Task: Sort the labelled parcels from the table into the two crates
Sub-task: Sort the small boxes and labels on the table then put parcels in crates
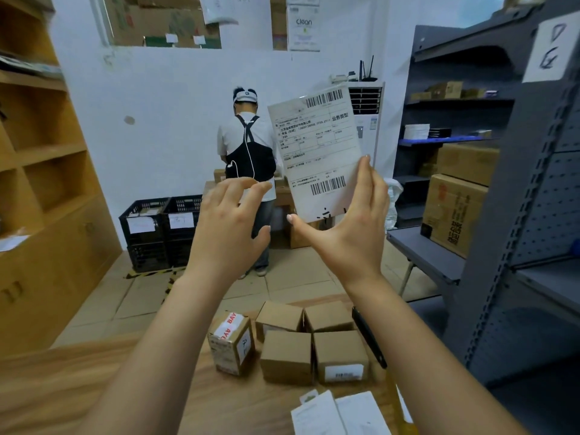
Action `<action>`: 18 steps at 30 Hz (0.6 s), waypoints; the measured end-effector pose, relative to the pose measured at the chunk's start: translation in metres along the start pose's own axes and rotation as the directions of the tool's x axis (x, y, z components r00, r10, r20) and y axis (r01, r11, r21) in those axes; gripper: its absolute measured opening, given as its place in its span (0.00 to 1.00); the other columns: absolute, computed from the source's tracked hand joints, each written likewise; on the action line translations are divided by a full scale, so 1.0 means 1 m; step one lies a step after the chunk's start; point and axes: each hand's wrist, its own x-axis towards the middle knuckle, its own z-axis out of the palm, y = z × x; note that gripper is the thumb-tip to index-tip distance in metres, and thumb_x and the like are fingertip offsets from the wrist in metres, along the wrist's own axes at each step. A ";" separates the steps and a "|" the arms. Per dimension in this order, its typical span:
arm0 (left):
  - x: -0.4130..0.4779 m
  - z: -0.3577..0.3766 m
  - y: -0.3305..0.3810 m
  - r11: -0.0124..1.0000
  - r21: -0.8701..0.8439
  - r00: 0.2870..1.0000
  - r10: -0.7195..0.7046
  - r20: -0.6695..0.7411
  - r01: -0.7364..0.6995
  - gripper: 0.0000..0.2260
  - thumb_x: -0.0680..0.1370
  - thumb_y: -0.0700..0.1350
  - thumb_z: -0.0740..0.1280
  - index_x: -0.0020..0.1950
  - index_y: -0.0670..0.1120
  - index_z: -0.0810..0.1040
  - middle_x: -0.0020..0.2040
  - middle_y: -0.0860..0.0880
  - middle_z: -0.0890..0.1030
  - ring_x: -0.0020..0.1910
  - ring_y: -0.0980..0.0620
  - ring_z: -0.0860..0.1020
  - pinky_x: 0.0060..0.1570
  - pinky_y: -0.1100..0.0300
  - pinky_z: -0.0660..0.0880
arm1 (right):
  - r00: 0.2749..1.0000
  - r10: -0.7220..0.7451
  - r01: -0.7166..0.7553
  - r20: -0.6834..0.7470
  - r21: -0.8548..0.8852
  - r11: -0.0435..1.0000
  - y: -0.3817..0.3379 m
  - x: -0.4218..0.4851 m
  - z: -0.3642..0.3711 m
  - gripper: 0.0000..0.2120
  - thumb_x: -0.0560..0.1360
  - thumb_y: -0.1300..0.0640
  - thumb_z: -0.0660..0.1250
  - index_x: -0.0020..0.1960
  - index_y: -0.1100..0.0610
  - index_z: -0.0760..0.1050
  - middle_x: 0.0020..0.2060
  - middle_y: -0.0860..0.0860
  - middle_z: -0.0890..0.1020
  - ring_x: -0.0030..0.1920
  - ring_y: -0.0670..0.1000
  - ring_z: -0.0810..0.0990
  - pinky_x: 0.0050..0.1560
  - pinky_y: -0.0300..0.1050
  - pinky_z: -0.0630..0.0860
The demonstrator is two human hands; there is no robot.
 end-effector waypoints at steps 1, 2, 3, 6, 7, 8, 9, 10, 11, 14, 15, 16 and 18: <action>-0.002 -0.001 -0.003 1.000 -0.011 1.000 0.006 -0.001 -0.006 0.28 0.68 0.44 0.75 0.67 0.45 0.73 0.62 0.43 0.76 0.63 0.41 0.72 0.64 0.43 0.67 | 1.000 0.002 -0.002 -0.008 -0.010 1.000 -0.004 -0.003 0.001 0.57 0.63 0.36 0.77 0.79 0.59 0.51 0.74 0.54 0.60 0.73 0.51 0.57 0.70 0.42 0.60; -0.004 -0.002 -0.007 1.000 -0.021 1.000 0.012 0.001 -0.012 0.28 0.68 0.44 0.75 0.67 0.45 0.73 0.62 0.43 0.76 0.63 0.41 0.72 0.64 0.43 0.67 | 1.000 0.007 -0.007 -0.017 -0.021 1.000 -0.008 -0.006 0.003 0.57 0.63 0.36 0.77 0.79 0.59 0.52 0.74 0.54 0.60 0.73 0.51 0.58 0.71 0.44 0.61; -0.006 -0.004 -0.012 0.999 -0.028 1.000 0.020 0.004 -0.020 0.28 0.68 0.44 0.75 0.67 0.45 0.73 0.62 0.43 0.75 0.64 0.41 0.71 0.64 0.43 0.67 | 1.000 0.012 -0.013 -0.026 -0.035 0.999 -0.013 -0.011 0.004 0.57 0.63 0.36 0.77 0.79 0.60 0.52 0.73 0.54 0.61 0.73 0.51 0.59 0.71 0.46 0.63; -0.012 -0.008 -0.028 0.996 -0.073 0.999 0.047 0.013 -0.046 0.28 0.69 0.44 0.75 0.68 0.45 0.72 0.63 0.43 0.75 0.64 0.42 0.71 0.65 0.43 0.66 | 0.998 0.025 -0.030 -0.051 -0.090 0.995 -0.028 -0.025 0.010 0.58 0.62 0.36 0.77 0.79 0.59 0.52 0.73 0.54 0.61 0.72 0.52 0.59 0.69 0.54 0.69; -0.015 -0.010 -0.034 0.994 -0.098 0.998 0.059 0.016 -0.057 0.28 0.69 0.43 0.75 0.68 0.45 0.73 0.63 0.43 0.75 0.64 0.41 0.71 0.65 0.43 0.67 | 0.998 0.033 -0.040 -0.059 -0.106 0.994 -0.034 -0.029 0.012 0.58 0.62 0.35 0.77 0.79 0.59 0.51 0.73 0.55 0.61 0.72 0.52 0.59 0.69 0.55 0.69; -0.018 -0.013 -0.041 0.990 -0.119 0.997 0.073 0.017 -0.071 0.28 0.68 0.43 0.75 0.67 0.45 0.73 0.63 0.43 0.75 0.64 0.41 0.71 0.65 0.42 0.67 | 0.997 0.044 -0.052 -0.067 -0.121 0.991 -0.040 -0.034 0.014 0.58 0.62 0.35 0.76 0.79 0.59 0.50 0.73 0.55 0.61 0.72 0.52 0.59 0.68 0.56 0.70; -0.021 -0.016 -0.048 0.987 -0.139 0.996 0.090 0.021 -0.086 0.28 0.68 0.43 0.75 0.67 0.44 0.73 0.62 0.42 0.75 0.64 0.41 0.71 0.65 0.42 0.67 | 0.996 0.056 -0.066 -0.075 -0.137 0.988 -0.047 -0.039 0.016 0.59 0.62 0.35 0.76 0.80 0.58 0.49 0.73 0.54 0.60 0.73 0.53 0.59 0.68 0.57 0.70; -0.024 -0.018 -0.056 0.982 -0.158 0.994 0.107 0.027 -0.101 0.28 0.68 0.43 0.75 0.67 0.44 0.73 0.62 0.42 0.75 0.64 0.41 0.71 0.65 0.42 0.67 | 0.994 0.067 -0.079 -0.082 -0.154 0.985 -0.054 -0.044 0.018 0.59 0.62 0.35 0.76 0.80 0.58 0.48 0.73 0.54 0.59 0.73 0.53 0.59 0.68 0.57 0.70; -0.027 -0.021 -0.064 0.977 -0.177 0.992 0.123 0.030 -0.116 0.28 0.68 0.42 0.75 0.67 0.44 0.73 0.62 0.42 0.75 0.64 0.40 0.71 0.64 0.42 0.67 | 0.993 0.076 -0.091 -0.091 -0.172 0.981 -0.061 -0.049 0.020 0.59 0.62 0.35 0.76 0.80 0.57 0.48 0.73 0.54 0.59 0.73 0.54 0.59 0.68 0.58 0.69; -0.038 -0.028 -0.082 0.957 -0.239 0.983 0.178 0.038 -0.164 0.28 0.67 0.42 0.76 0.66 0.44 0.74 0.61 0.43 0.76 0.63 0.41 0.71 0.63 0.42 0.67 | 0.987 0.104 -0.131 -0.124 -0.233 0.964 -0.082 -0.068 0.024 0.59 0.62 0.35 0.76 0.79 0.56 0.47 0.74 0.53 0.58 0.74 0.54 0.58 0.68 0.58 0.69; -0.042 -0.030 -0.086 0.947 -0.264 0.979 0.199 0.035 -0.183 0.29 0.67 0.41 0.77 0.66 0.44 0.74 0.61 0.43 0.76 0.62 0.42 0.71 0.63 0.43 0.67 | 0.983 0.114 -0.147 -0.143 -0.251 0.957 -0.089 -0.076 0.023 0.59 0.62 0.35 0.76 0.80 0.56 0.47 0.74 0.53 0.58 0.74 0.53 0.57 0.68 0.58 0.69; -0.047 -0.032 -0.089 0.935 -0.291 0.976 0.218 0.028 -0.200 0.29 0.66 0.41 0.77 0.66 0.44 0.74 0.60 0.43 0.76 0.62 0.42 0.71 0.63 0.44 0.67 | 0.979 0.126 -0.167 -0.163 -0.269 0.949 -0.096 -0.085 0.022 0.59 0.62 0.35 0.76 0.80 0.56 0.47 0.74 0.53 0.58 0.74 0.52 0.57 0.69 0.57 0.69; -0.058 -0.035 -0.089 0.913 -0.341 0.969 0.247 0.022 -0.225 0.29 0.66 0.40 0.77 0.66 0.43 0.74 0.60 0.43 0.76 0.61 0.42 0.72 0.62 0.44 0.68 | 0.967 0.152 -0.211 -0.202 -0.308 0.928 -0.108 -0.104 0.017 0.59 0.63 0.36 0.77 0.80 0.57 0.48 0.74 0.53 0.58 0.73 0.50 0.56 0.70 0.54 0.67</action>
